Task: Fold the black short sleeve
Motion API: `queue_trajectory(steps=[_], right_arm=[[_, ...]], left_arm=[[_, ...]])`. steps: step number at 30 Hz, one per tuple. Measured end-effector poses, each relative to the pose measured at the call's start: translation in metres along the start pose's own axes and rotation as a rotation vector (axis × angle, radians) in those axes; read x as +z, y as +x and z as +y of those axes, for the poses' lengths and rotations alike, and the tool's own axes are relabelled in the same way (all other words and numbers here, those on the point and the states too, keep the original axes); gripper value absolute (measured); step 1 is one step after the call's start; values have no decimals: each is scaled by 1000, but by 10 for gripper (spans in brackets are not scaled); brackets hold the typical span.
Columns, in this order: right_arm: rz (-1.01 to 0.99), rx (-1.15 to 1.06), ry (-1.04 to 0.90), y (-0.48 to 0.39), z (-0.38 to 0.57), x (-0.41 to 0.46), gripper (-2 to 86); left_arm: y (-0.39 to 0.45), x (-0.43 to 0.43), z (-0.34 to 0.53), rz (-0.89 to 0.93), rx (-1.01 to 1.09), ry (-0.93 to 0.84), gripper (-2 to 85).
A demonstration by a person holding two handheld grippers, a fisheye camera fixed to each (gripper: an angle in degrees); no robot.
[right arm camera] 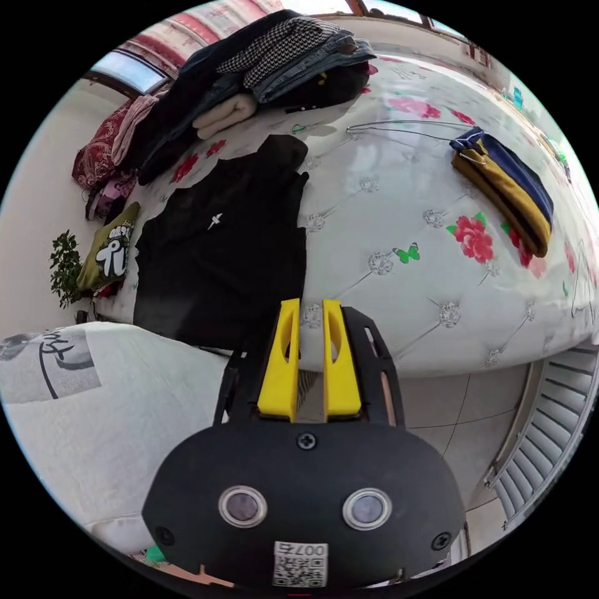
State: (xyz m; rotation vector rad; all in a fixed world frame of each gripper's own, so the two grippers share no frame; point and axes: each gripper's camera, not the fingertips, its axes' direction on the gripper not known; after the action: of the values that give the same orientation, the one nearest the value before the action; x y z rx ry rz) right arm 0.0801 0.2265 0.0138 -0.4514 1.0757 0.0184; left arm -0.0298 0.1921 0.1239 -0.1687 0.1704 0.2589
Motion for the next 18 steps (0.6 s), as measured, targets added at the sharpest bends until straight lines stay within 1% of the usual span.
queue_trajectory(steps=[2,5,8,13,15,16,17,18], right_arm=[[11,-58,21,-19,-17,1,33],[12,-157,1,-53,-46,19,36],[55,-254,-46,-86,-69,47,34],[140,-364,-112,-124,-93,88,25],[178,-389,-171,-134,-98,109,19],[191,-384,-163,-135,-99,111,17],[199,-393,-130,-137,-99,110,12],[202,-379,-146,-137,-101,111,7]], left_arm=[[4,-13,0,-58,20,41,5],[14,-37,-13,-108,66,122,34],[28,-45,-43,-97,133,180,59],[51,-20,-103,-73,187,169,71],[57,4,-125,-99,163,101,58],[58,9,-129,-110,154,83,50],[60,14,-133,-148,142,81,29],[63,13,-133,-187,143,96,4]])
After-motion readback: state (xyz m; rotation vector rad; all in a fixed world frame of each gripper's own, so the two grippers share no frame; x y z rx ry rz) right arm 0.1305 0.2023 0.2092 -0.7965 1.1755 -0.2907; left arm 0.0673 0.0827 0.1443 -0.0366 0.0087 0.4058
